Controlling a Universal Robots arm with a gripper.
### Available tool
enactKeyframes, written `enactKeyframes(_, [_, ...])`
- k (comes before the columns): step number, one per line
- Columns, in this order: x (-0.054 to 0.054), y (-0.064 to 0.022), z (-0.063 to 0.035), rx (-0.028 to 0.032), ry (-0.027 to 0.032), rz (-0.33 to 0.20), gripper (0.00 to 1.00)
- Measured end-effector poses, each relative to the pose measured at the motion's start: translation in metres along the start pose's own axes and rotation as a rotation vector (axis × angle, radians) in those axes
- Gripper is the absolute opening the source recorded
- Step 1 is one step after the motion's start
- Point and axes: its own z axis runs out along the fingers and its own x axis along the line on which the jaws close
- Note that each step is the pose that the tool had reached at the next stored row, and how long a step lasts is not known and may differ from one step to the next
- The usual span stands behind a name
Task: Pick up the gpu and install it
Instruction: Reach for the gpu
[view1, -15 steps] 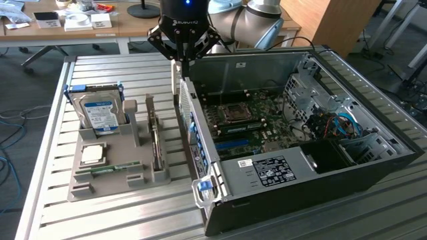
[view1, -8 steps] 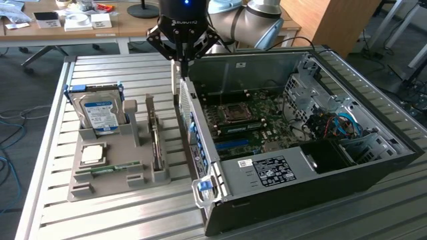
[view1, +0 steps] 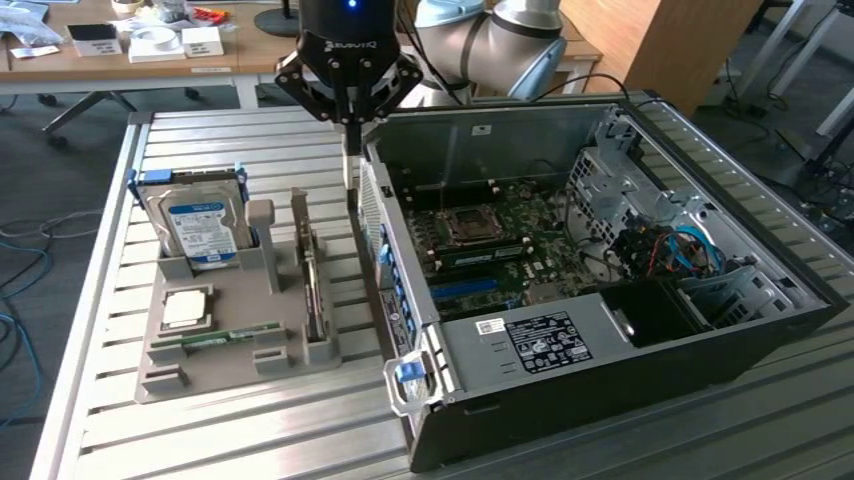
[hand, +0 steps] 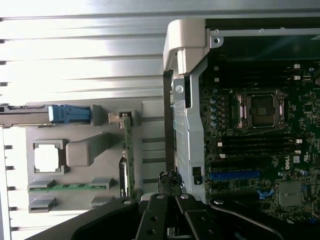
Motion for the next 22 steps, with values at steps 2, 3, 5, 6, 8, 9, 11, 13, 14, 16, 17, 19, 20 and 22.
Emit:
enactKeyframes(2, [0.004, -0.0003, -0.0001, 0.0, 0.0, 0.0, 0.11])
enactKeyframes(3, [0.006, -0.0004, -0.0001, 0.0, 0.0, 0.0, 0.11])
enactKeyframes(5, [0.009, -0.0007, -0.0002, 0.0, 0.0, 0.0, 0.11])
enactKeyframes(6, [0.011, -0.0008, -0.0002, 0.0, -0.0001, 0.0, 0.11])
enactKeyframes(8, [0.014, -0.001, -0.0003, 0.0, 0.0, 0.0, 0.11])
enactKeyframes(9, [0.016, -0.0012, -0.0004, 0.0001, 0.0, 0.0, 0.11])
enactKeyframes(11, [0.021, -0.0016, -0.0005, 0.0, 0.0, 0.0, 0.11])
enactKeyframes(13, [0.026, -0.0019, -0.0006, 0.0, 0.0, 0.0, 0.11])
enactKeyframes(14, [0.028, -0.0021, -0.0006, 0.0, 0.0, 0.0, 0.11])
enactKeyframes(16, [0.032, -0.0024, -0.0007, 0.0, 0.0, 0.0, 0.11])
enactKeyframes(17, [0.034, -0.0025, -0.0008, 0.0, 0.0, 0.0, 0.11])
enactKeyframes(19, [0.037, -0.0027, -0.0008, 0.0, 0.0, 0.0, 0.11])
enactKeyframes(20, [0.038, -0.0028, -0.0008, 0.0, 0.0, 0.0, 0.11])
enactKeyframes(22, [0.039, -0.0029, -0.0008, 0.0, 0.0, 0.0, 0.11])
